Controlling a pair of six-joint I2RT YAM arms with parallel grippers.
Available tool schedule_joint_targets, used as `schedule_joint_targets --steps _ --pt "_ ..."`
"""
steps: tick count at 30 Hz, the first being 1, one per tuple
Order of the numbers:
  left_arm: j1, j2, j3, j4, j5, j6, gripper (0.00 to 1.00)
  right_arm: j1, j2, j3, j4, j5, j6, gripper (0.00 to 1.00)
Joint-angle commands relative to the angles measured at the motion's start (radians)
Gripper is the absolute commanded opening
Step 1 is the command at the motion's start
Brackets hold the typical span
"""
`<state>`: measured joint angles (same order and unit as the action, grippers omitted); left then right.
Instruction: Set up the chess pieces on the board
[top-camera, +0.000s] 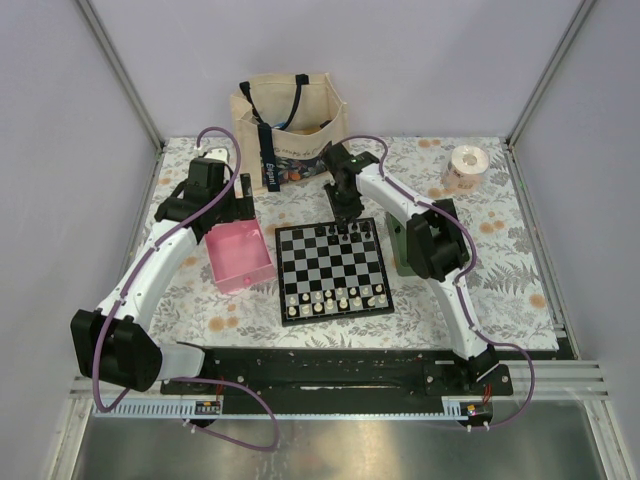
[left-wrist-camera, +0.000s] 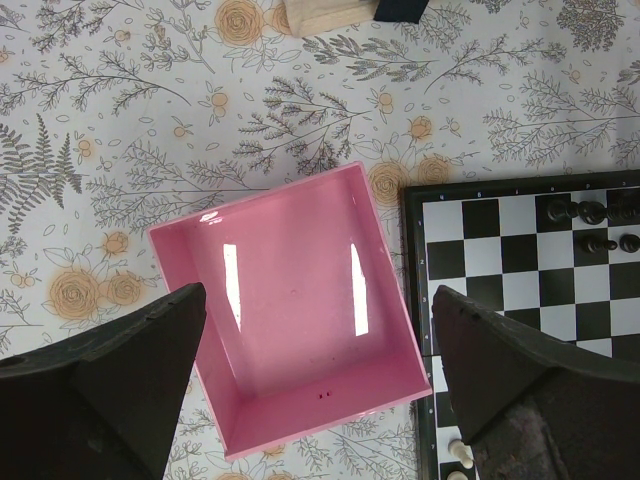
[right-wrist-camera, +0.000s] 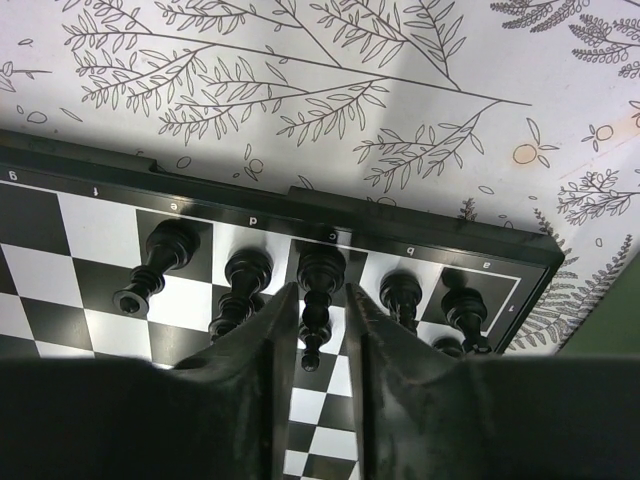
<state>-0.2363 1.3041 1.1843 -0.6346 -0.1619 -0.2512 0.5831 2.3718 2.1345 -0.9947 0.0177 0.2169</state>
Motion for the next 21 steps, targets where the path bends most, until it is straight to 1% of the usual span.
schedule_joint_targets --steps 1,9,12,14,18,20,21 --pt "-0.003 -0.031 0.001 0.027 -0.008 0.012 0.99 0.009 -0.011 0.051 -0.018 0.021 -0.013 0.38" --pt "-0.003 -0.034 -0.002 0.029 -0.011 0.012 0.99 0.009 -0.046 0.126 -0.058 0.037 -0.021 0.4" --pt "-0.001 -0.034 0.0 0.029 -0.01 0.012 0.99 0.006 -0.086 0.153 -0.078 0.077 -0.031 0.4" --pt "-0.003 -0.034 0.0 0.029 -0.01 0.01 0.99 -0.002 -0.13 0.142 -0.078 0.1 -0.033 0.4" --pt "-0.003 -0.034 0.0 0.029 -0.004 0.01 0.99 -0.049 -0.259 0.046 -0.052 0.133 -0.024 0.41" --pt "-0.003 -0.032 0.001 0.029 -0.001 0.01 0.99 -0.094 -0.357 -0.075 0.0 0.131 -0.007 0.42" --pt "-0.003 -0.032 0.0 0.029 -0.002 0.01 0.99 -0.124 -0.42 -0.161 0.04 0.131 0.002 0.43"
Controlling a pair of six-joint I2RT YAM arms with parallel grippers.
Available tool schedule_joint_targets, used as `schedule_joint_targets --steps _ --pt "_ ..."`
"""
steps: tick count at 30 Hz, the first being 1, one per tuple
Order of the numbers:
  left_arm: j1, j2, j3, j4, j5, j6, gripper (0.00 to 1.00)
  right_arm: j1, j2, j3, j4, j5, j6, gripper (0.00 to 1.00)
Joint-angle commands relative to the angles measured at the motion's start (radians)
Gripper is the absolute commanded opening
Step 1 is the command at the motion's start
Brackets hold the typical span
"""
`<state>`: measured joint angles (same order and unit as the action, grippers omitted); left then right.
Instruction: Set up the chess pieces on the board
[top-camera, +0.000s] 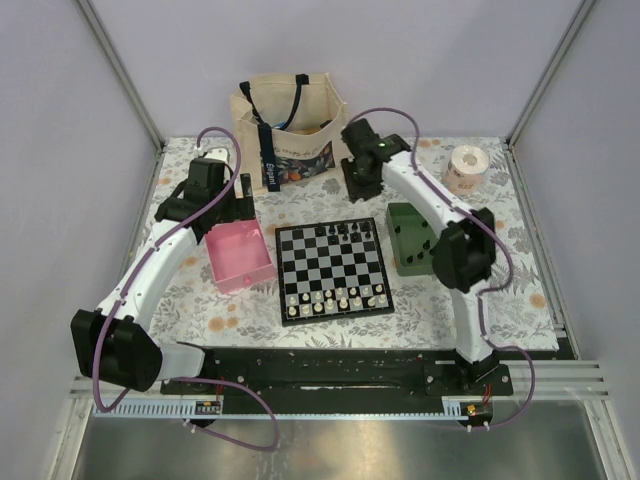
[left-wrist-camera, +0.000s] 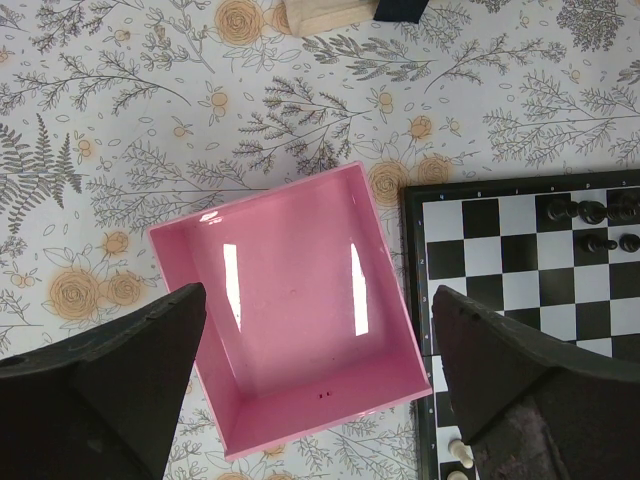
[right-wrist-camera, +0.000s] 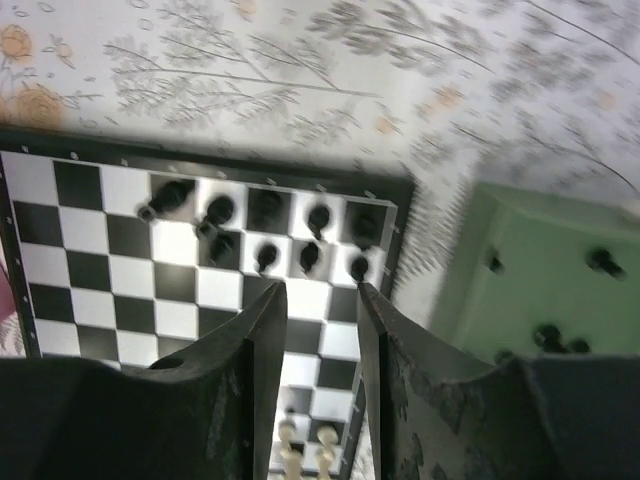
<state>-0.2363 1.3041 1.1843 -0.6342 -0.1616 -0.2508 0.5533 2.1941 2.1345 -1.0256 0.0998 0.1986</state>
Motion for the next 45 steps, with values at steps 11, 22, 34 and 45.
schedule_joint_targets --steps 11,22,34,45 --pt "-0.003 -0.014 0.011 0.028 0.017 0.007 0.99 -0.404 -0.519 -0.769 0.249 0.017 0.024 0.52" --pt "-0.001 -0.019 0.005 0.028 0.008 0.007 0.99 -0.409 -0.347 -0.72 0.271 -0.038 0.03 0.49" --pt "-0.003 -0.014 0.006 0.028 0.011 0.008 0.99 -0.409 -0.27 -0.708 0.268 -0.042 0.025 0.45" --pt "-0.003 -0.02 0.005 0.028 0.005 0.008 0.99 -0.409 -0.267 -0.723 0.259 -0.04 0.035 0.42"
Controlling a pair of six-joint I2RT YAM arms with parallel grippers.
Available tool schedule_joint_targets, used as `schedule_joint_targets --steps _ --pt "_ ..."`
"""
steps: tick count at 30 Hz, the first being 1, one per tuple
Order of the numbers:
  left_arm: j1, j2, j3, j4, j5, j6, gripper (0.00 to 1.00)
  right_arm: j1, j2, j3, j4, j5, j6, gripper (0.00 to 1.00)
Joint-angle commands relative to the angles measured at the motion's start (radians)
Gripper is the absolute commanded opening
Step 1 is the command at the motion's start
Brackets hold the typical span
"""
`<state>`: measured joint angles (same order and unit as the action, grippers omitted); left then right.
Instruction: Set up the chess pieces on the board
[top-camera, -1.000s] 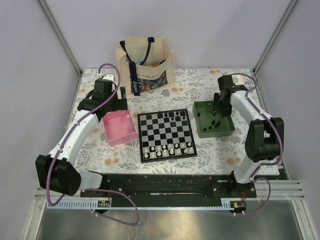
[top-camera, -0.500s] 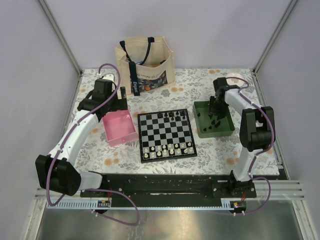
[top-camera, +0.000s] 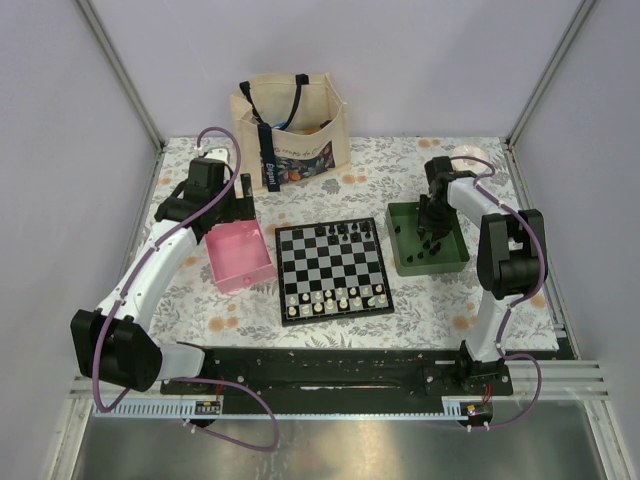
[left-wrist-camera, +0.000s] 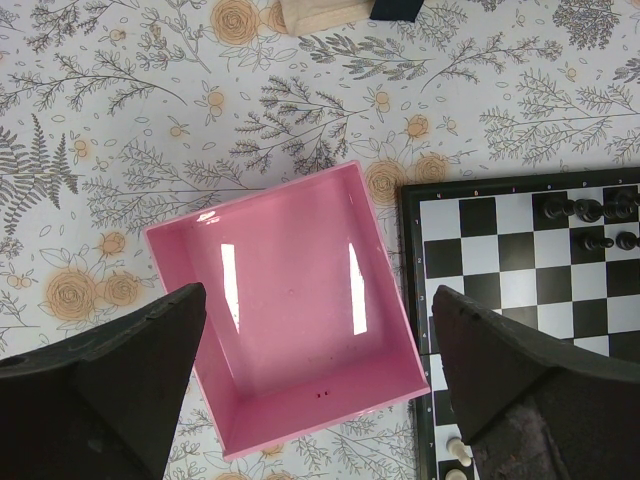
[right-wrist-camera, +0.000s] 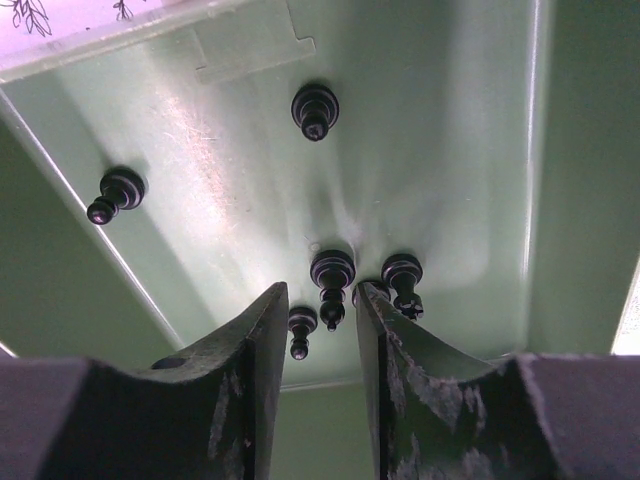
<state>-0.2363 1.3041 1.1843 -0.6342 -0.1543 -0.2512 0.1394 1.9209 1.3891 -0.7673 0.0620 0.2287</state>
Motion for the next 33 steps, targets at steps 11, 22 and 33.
schedule_joint_targets --steps 11,22,33 --pt "-0.003 -0.022 0.005 0.028 -0.002 0.01 0.99 0.005 0.013 0.028 -0.004 0.002 0.004 0.34" --pt "-0.003 -0.022 0.005 0.028 -0.002 0.009 0.99 0.005 0.012 0.03 -0.01 0.002 0.003 0.18" --pt "-0.003 -0.026 0.005 0.028 -0.002 0.009 0.99 0.006 -0.1 0.071 -0.027 -0.051 0.004 0.0"
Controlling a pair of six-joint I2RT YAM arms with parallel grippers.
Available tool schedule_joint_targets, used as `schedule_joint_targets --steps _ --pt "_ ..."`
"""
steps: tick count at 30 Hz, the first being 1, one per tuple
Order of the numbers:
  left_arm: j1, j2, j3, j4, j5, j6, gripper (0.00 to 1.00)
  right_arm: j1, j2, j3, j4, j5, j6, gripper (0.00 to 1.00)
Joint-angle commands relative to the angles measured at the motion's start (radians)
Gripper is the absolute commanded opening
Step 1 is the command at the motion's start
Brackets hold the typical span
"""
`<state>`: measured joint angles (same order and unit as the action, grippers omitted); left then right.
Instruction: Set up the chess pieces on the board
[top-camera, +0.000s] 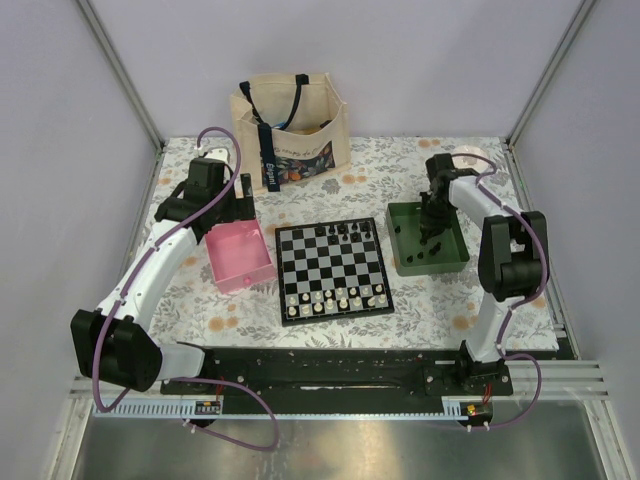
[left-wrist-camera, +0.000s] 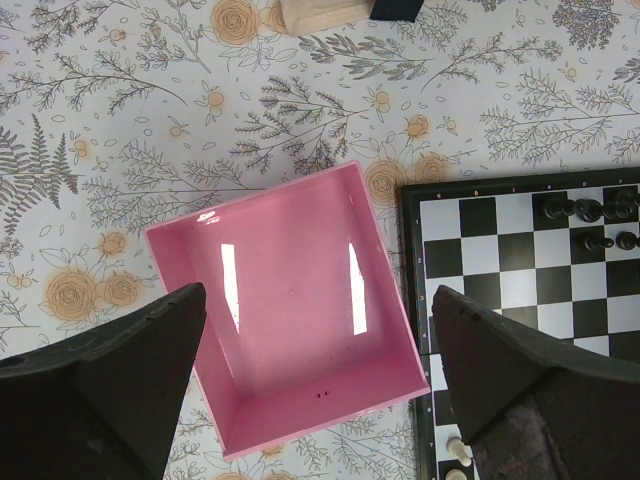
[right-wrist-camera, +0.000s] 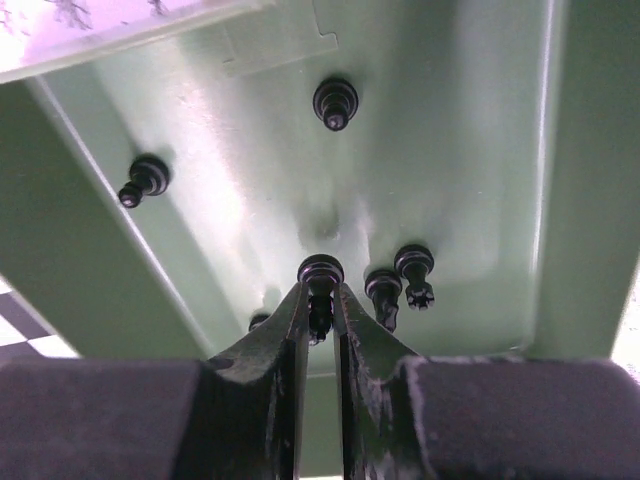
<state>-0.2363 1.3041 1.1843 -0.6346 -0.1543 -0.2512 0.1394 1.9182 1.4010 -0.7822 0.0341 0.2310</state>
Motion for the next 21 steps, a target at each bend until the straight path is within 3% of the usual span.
schedule_joint_targets --steps 1,10,21 --pt "-0.003 -0.026 0.003 0.027 -0.001 0.009 0.99 0.006 -0.111 0.067 -0.018 -0.028 0.002 0.0" --pt "-0.001 -0.02 0.008 0.029 0.01 0.007 0.99 0.092 -0.183 0.194 -0.077 -0.074 0.022 0.0" --pt "-0.001 -0.039 0.003 0.029 0.002 0.007 0.99 0.38 0.016 0.554 -0.175 -0.079 0.034 0.0"
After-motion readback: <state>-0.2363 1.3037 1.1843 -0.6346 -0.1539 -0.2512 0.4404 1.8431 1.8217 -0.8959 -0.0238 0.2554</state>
